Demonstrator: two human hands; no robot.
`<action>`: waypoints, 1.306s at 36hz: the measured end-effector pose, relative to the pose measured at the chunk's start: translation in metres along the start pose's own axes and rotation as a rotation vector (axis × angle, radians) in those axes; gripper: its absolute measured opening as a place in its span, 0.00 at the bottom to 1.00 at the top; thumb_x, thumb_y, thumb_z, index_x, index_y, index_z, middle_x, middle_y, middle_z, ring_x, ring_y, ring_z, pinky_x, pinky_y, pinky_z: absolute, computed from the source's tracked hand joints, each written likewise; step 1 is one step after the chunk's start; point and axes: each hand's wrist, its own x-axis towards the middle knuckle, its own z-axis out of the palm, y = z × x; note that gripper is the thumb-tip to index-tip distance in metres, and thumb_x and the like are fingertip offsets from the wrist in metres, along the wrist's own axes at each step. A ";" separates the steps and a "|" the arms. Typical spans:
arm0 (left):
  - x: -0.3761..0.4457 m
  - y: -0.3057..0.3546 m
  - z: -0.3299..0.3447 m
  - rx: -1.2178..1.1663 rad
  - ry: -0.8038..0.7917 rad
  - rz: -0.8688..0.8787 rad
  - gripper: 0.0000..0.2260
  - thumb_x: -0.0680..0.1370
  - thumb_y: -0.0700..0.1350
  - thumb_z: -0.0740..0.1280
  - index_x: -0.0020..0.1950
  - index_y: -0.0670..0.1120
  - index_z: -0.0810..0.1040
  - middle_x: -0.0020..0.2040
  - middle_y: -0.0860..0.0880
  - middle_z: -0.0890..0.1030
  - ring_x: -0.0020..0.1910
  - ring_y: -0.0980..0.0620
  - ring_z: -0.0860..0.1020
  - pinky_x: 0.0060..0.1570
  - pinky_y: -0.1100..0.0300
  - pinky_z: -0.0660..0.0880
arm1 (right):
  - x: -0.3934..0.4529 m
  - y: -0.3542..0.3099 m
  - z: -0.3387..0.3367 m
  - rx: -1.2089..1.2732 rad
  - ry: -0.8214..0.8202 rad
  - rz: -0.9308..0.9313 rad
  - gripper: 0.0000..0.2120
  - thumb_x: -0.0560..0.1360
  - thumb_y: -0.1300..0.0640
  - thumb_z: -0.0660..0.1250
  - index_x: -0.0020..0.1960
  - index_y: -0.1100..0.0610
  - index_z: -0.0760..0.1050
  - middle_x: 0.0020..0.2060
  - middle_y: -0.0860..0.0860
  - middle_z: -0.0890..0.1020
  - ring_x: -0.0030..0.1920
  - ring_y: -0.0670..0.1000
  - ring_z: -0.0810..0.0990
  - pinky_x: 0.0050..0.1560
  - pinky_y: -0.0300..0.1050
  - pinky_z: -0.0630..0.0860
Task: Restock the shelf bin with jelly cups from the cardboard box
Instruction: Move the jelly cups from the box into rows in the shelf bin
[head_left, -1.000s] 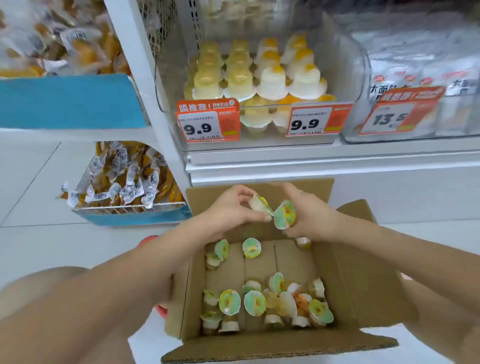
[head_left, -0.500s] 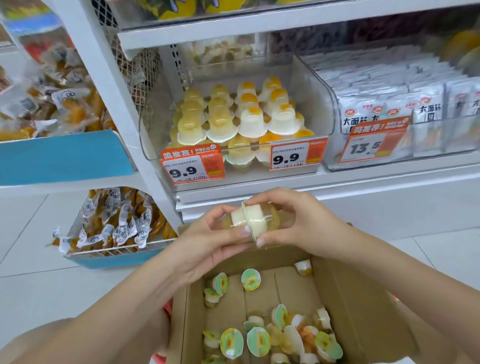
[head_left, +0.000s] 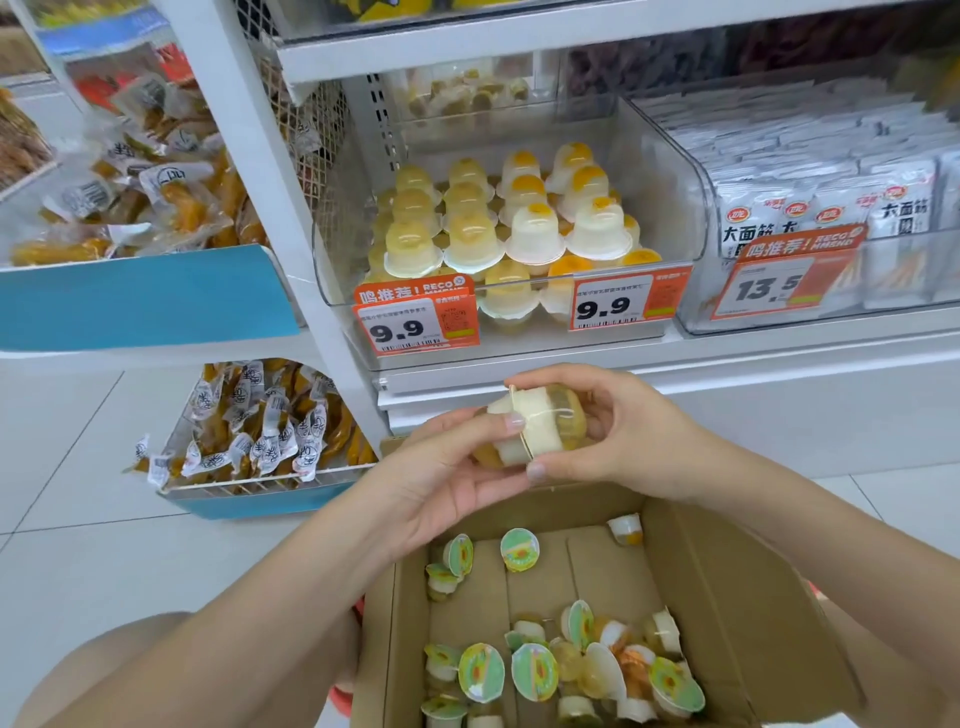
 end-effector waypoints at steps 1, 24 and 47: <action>-0.001 0.001 0.000 -0.001 -0.002 -0.007 0.26 0.66 0.38 0.70 0.63 0.33 0.73 0.54 0.36 0.81 0.47 0.41 0.83 0.41 0.56 0.81 | 0.000 -0.001 0.001 -0.027 0.023 -0.004 0.29 0.58 0.48 0.78 0.58 0.45 0.78 0.50 0.46 0.82 0.52 0.48 0.80 0.56 0.49 0.79; 0.022 0.060 -0.042 1.214 0.431 0.522 0.23 0.70 0.48 0.75 0.63 0.50 0.74 0.56 0.56 0.76 0.55 0.59 0.74 0.51 0.70 0.66 | 0.129 -0.085 -0.053 -0.332 0.524 -0.074 0.29 0.63 0.48 0.78 0.61 0.53 0.75 0.51 0.45 0.79 0.51 0.43 0.78 0.47 0.34 0.72; 0.031 0.064 -0.059 1.392 0.391 0.554 0.26 0.68 0.49 0.75 0.63 0.52 0.69 0.63 0.54 0.74 0.62 0.53 0.73 0.59 0.50 0.74 | 0.280 -0.087 -0.057 -0.935 0.135 0.075 0.39 0.67 0.45 0.75 0.72 0.48 0.62 0.67 0.51 0.70 0.63 0.54 0.72 0.52 0.48 0.76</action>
